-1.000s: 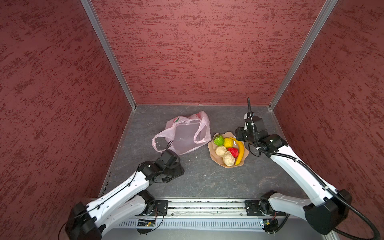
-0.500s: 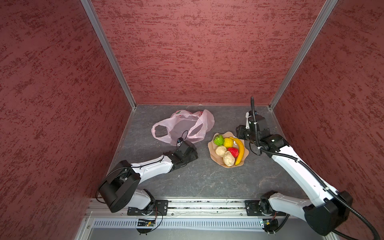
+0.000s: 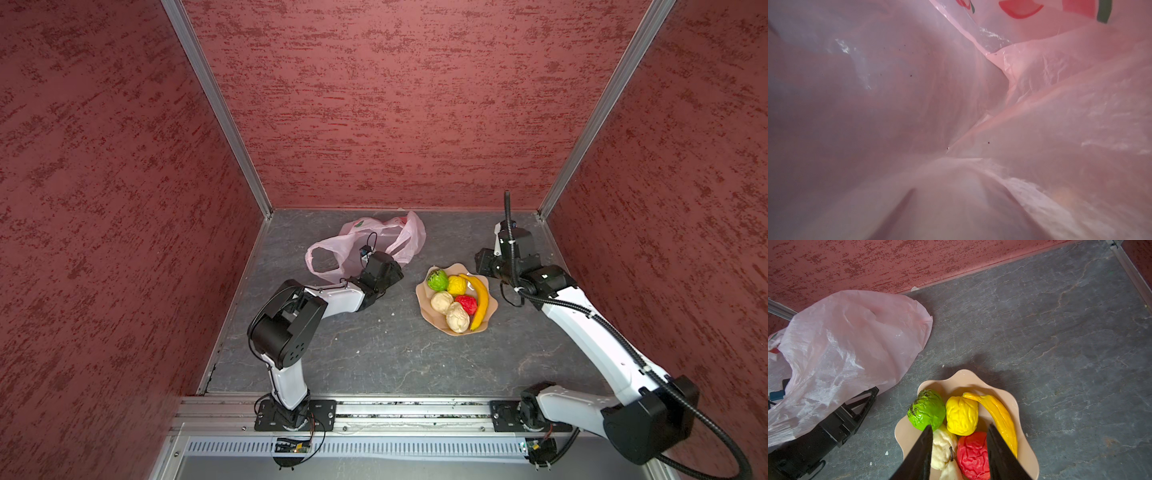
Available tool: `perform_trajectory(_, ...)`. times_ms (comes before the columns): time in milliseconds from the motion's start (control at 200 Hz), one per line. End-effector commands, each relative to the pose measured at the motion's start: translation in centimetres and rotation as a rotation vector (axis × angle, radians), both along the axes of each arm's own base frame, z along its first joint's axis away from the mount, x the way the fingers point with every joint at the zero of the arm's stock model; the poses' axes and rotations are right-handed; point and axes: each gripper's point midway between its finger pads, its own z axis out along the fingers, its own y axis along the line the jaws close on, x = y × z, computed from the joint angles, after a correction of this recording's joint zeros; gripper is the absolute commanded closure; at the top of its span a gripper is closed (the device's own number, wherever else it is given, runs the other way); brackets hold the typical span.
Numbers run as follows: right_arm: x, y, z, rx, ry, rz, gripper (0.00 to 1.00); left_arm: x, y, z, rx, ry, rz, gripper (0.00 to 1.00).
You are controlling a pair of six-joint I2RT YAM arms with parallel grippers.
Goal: Take the fake fruits out of the plastic bag
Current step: 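Raise the right gripper from the bowl while the left reaches into the bag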
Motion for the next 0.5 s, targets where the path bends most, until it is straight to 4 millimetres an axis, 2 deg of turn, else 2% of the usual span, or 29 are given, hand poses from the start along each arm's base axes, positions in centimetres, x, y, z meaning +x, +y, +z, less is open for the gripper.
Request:
perform_trajectory(0, 0.7, 0.2, -0.2, 0.015, -0.014, 0.013, 0.56, 3.1, 1.5, 1.3, -0.036, -0.081, 0.096, 0.37)
perform_trajectory(185, 0.8, -0.2, -0.9, 0.017, 0.0, 0.002, 0.55, 6.5, 4.4, 2.0, -0.022, -0.115, 0.213, 0.37)
perform_trajectory(311, 0.8, -0.6, -1.1, 0.016, 0.004, -0.008, 0.55, 8.4, 6.9, 1.7, -0.031, -0.118, 0.295, 0.37)
perform_trajectory(496, 1.1, -0.9, -1.8, 0.013, 0.02, -0.021, 0.54, 10.8, 8.7, 1.5, -0.057, -0.119, 0.339, 0.37)
